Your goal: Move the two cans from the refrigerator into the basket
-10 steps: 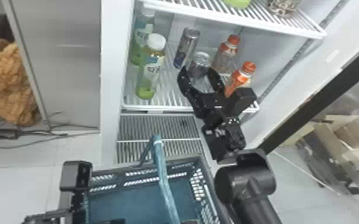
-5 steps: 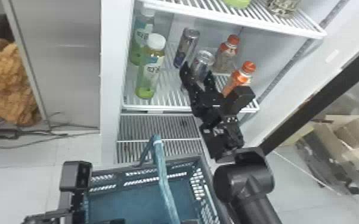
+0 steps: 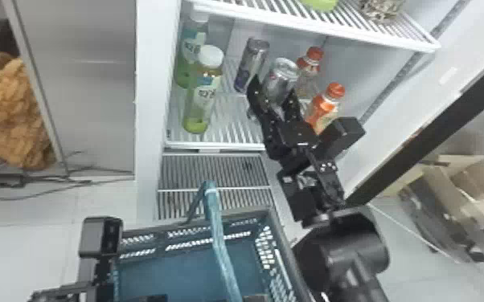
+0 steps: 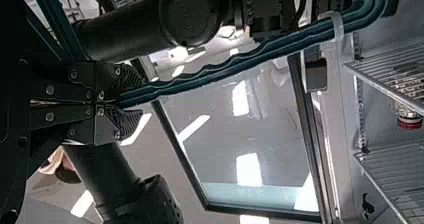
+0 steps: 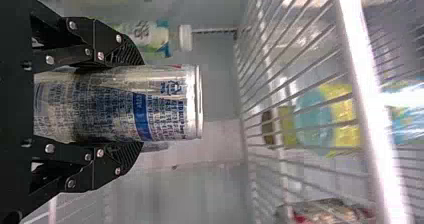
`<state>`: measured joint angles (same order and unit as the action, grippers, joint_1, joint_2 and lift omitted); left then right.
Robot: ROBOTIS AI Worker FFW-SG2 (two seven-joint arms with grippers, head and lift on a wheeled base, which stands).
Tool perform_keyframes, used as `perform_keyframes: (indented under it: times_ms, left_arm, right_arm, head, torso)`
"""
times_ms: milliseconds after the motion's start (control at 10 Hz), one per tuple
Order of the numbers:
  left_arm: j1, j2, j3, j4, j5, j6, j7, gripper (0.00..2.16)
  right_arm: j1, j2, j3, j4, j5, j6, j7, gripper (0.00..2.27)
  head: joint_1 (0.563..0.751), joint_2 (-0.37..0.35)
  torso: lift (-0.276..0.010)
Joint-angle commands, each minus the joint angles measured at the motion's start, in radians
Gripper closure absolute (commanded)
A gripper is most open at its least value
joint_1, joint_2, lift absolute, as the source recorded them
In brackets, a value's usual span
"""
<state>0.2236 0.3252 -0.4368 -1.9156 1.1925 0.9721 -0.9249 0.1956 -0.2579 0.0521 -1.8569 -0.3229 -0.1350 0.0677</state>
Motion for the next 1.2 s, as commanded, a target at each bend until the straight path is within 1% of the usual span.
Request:
perform_keyframes:
  times_ms: [0,300,500,700,800,1000,1100]
  left_arm:
    - [0.002,0.0,0.002,0.0,0.004,0.002,0.0,1.16]
    - [0.002,0.0,0.002,0.0,0.004,0.0,0.0,1.16]
    - [0.002,0.002,0.002,0.0,0.004,-0.003,0.0,1.16]
    - [0.002,0.002,0.002,0.0,0.006,-0.003,0.0,1.16]
    - [0.002,0.003,0.002,0.0,0.008,-0.003,0.0,1.16]
    - [0.002,0.003,0.004,0.0,0.008,-0.003,0.0,1.16]
    - [0.002,0.005,0.004,0.0,0.01,-0.003,0.0,1.16]
  right_arm:
    - [0.057,-0.003,-0.026,-0.095,0.012,0.029,0.004,0.76]
    - [0.172,-0.001,-0.082,-0.248,0.014,0.088,0.007,0.76]
    - [0.229,0.002,-0.092,-0.311,0.004,0.108,0.007,0.76]
    - [0.295,0.002,-0.094,-0.405,-0.016,0.142,0.007,0.76]
    - [0.337,0.002,-0.1,-0.476,-0.018,0.189,0.007,0.76]
    - [0.406,-0.007,-0.114,-0.574,-0.032,0.258,0.01,0.76]
    - [0.438,-0.006,-0.128,-0.626,-0.036,0.304,0.01,0.76]
  head:
    - [0.695,-0.35]
    - [0.695,-0.35]
    - [0.695,-0.35]
    - [0.695,-0.35]
    - [0.695,-0.35]
    - [0.695,-0.35]
    - [0.695,-0.35]
  torso:
    - [-0.276]
    - [-0.276]
    - [-0.276]
    - [-0.276]
    - [-0.276]
    - [-0.276]
    - [-0.276]
